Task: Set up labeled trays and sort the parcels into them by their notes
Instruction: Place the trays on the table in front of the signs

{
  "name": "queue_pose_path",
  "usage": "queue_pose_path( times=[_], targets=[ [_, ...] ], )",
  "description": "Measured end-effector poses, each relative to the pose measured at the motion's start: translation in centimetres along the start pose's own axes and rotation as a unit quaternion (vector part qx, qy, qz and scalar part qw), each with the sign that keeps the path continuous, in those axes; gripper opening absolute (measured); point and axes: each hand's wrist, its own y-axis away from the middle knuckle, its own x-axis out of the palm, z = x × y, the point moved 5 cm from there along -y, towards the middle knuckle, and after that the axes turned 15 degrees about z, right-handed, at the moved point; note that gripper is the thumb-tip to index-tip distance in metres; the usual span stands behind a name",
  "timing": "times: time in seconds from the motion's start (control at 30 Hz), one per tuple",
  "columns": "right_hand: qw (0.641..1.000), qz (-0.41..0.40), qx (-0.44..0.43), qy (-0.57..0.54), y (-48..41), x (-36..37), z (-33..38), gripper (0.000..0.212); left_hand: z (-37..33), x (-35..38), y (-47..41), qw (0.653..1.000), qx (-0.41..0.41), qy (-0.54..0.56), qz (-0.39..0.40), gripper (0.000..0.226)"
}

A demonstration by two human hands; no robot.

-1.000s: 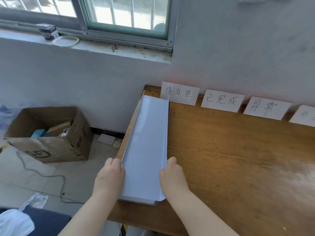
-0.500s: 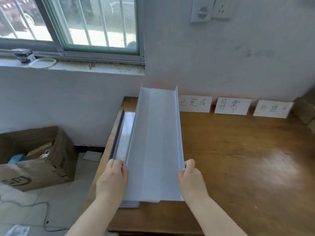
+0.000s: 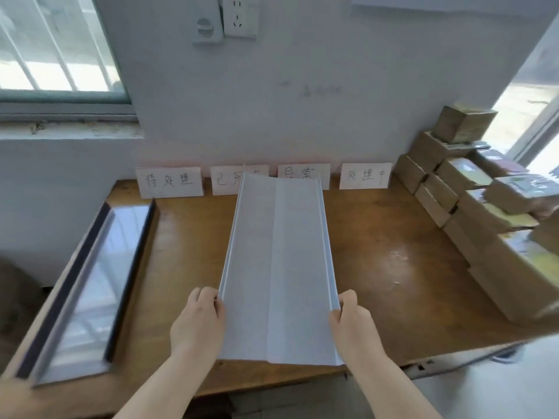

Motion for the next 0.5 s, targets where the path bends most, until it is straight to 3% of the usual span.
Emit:
queue_pose_path(
  times=[0.23, 0.5],
  targets=[
    [0.999, 0.012, 0.006, 0.035, 0.1, -6.5, -9.5, 0.018, -7.7, 7.7, 2.2, 0.998, 0.013, 0.053, 0.003, 0.016],
    [0.993, 0.056, 0.039, 0.099, -1.7, -9.2, -14.9, 0.008, -9.5, 11.6, 2.4, 0.998, -0.023, 0.049, 0.024, 0.014]
  ],
)
